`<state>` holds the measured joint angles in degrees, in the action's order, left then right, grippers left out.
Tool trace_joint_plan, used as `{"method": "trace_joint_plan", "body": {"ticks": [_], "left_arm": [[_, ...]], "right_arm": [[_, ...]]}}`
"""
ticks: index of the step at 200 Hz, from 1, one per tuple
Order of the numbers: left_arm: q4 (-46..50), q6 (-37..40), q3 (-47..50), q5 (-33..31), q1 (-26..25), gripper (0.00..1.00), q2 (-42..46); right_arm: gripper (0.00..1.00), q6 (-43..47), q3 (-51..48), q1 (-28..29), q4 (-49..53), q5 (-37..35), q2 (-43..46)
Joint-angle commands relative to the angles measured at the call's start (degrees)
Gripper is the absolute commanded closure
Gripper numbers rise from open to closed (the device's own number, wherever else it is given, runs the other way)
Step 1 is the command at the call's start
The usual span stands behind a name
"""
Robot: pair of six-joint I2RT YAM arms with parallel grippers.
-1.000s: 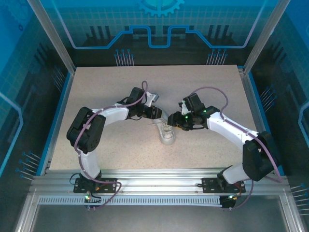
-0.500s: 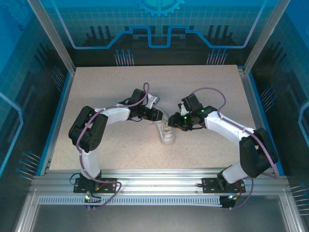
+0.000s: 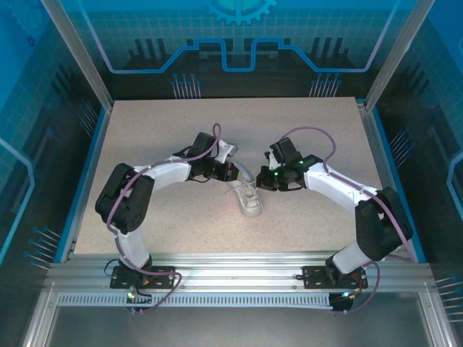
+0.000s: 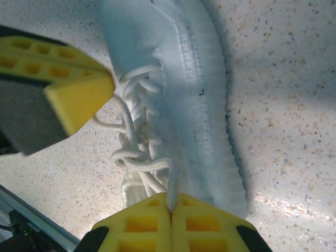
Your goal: Tie the shoes
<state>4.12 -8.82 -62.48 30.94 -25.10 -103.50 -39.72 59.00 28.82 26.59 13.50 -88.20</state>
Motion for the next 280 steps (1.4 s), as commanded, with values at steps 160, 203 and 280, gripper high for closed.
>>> {"method": "trace_joint_plan", "body": {"ticks": [160,203,280], "left_arm": [[-0.18,-1.93,13.74,-5.77,0.84,1.00,11.65],[1.24,-1.93,15.33,-6.86,0.76,1.00,11.46],[2.20,-2.52,18.62,-8.47,0.76,1.00,13.24]], "right_arm": [[1.00,15.35,11.07,-5.53,4.15,4.20,-12.13],[1.00,15.80,8.26,-7.05,2.35,5.07,-13.37],[1.00,17.16,4.56,-9.94,0.59,6.16,-14.57]]}}
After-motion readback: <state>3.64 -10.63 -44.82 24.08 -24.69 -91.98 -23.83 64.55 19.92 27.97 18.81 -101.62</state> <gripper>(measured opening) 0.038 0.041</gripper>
